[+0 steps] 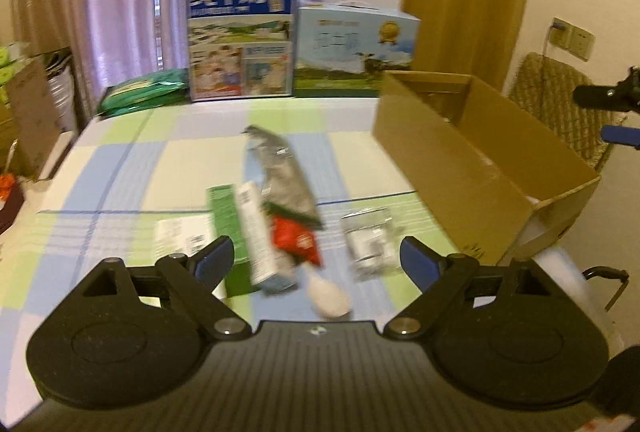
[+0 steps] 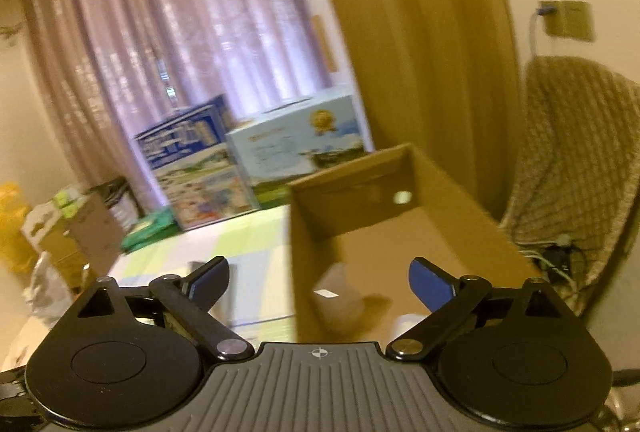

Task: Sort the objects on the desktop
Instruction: 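Move both grippers back toward the remaining items on the table, then grasp the Mecobalamin tablet box with the left gripper while the right grasps the bagged wire rack, then lift and carry the tablet box and wire rack with both grippers to the cardboard box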

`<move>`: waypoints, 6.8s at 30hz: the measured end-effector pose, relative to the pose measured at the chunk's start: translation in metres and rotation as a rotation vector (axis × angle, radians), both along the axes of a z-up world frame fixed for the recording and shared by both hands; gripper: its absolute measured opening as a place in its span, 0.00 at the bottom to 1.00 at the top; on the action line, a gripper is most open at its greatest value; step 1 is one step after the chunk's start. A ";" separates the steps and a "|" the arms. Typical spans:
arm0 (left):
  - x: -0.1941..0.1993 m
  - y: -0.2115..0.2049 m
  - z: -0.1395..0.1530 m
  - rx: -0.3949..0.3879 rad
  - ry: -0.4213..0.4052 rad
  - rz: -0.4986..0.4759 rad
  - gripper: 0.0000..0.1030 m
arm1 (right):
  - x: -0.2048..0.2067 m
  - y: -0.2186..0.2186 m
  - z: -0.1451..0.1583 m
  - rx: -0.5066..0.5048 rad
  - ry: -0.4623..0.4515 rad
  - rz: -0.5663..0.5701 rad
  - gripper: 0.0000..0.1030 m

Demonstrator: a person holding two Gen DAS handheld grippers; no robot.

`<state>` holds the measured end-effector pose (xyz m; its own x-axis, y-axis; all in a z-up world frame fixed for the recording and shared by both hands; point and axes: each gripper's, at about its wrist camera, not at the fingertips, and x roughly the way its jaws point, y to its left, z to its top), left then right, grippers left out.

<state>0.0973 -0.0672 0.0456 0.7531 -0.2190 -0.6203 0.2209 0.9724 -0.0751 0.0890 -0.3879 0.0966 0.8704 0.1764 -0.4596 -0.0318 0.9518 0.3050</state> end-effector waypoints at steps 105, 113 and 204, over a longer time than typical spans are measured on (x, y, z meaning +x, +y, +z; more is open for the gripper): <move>0.001 0.077 -0.102 0.097 0.229 0.088 0.73 | -0.005 0.148 -0.153 -0.240 0.389 0.220 0.28; 0.013 0.080 -0.106 0.081 0.227 0.110 0.80 | -0.021 0.147 -0.156 -0.274 0.342 0.167 0.53; -0.021 0.034 -0.035 0.061 0.075 0.070 0.65 | -0.047 0.147 -0.117 -0.251 0.096 0.118 0.48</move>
